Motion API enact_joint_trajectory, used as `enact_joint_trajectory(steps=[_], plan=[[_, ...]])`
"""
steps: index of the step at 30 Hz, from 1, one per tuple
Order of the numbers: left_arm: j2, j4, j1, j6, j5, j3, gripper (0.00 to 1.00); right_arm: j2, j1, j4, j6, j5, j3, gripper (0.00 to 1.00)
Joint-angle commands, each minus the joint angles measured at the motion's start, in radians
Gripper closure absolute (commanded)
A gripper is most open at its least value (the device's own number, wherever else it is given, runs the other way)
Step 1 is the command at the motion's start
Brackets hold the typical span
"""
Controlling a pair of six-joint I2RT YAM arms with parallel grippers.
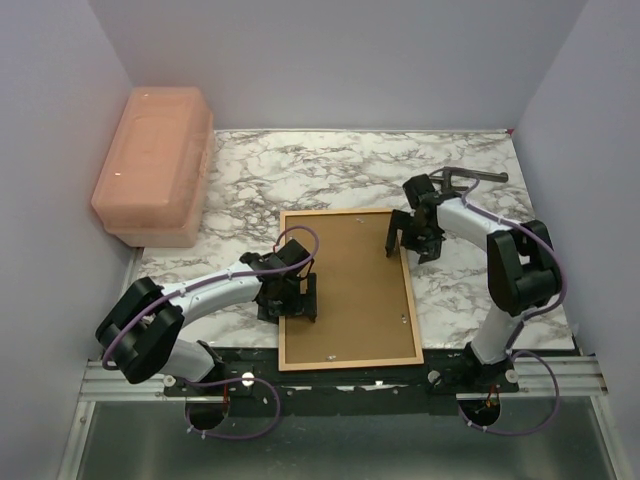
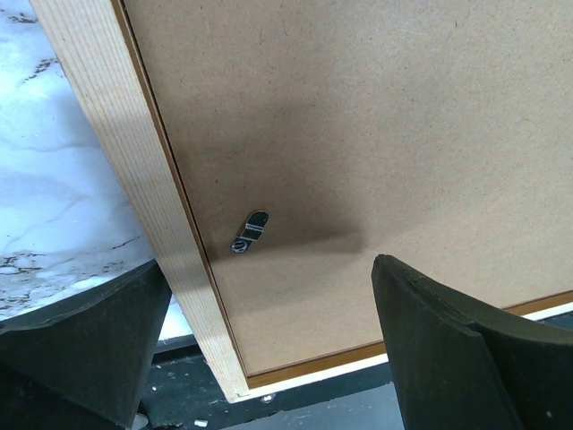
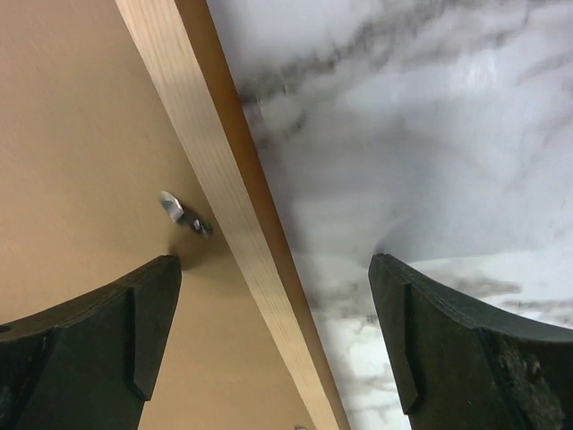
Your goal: Put the photo into the frame
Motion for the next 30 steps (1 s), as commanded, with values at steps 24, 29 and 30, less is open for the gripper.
enact_joint_trajectory(steps=[24, 29, 30], plan=[[0.039, -0.005, 0.09, 0.057, -0.149, 0.0, 0.31, -0.184, 0.033, 0.09, 0.07, -0.273, -0.32, 0.03], [0.058, -0.009, 0.09, 0.054, -0.198, -0.013, 0.39, -0.189, 0.034, 0.102, 0.071, -0.281, -0.346, 0.03], [0.06, -0.008, 0.09, 0.053, -0.205, -0.015, 0.41, -0.188, 0.034, 0.104, 0.072, -0.284, -0.348, 0.03]])
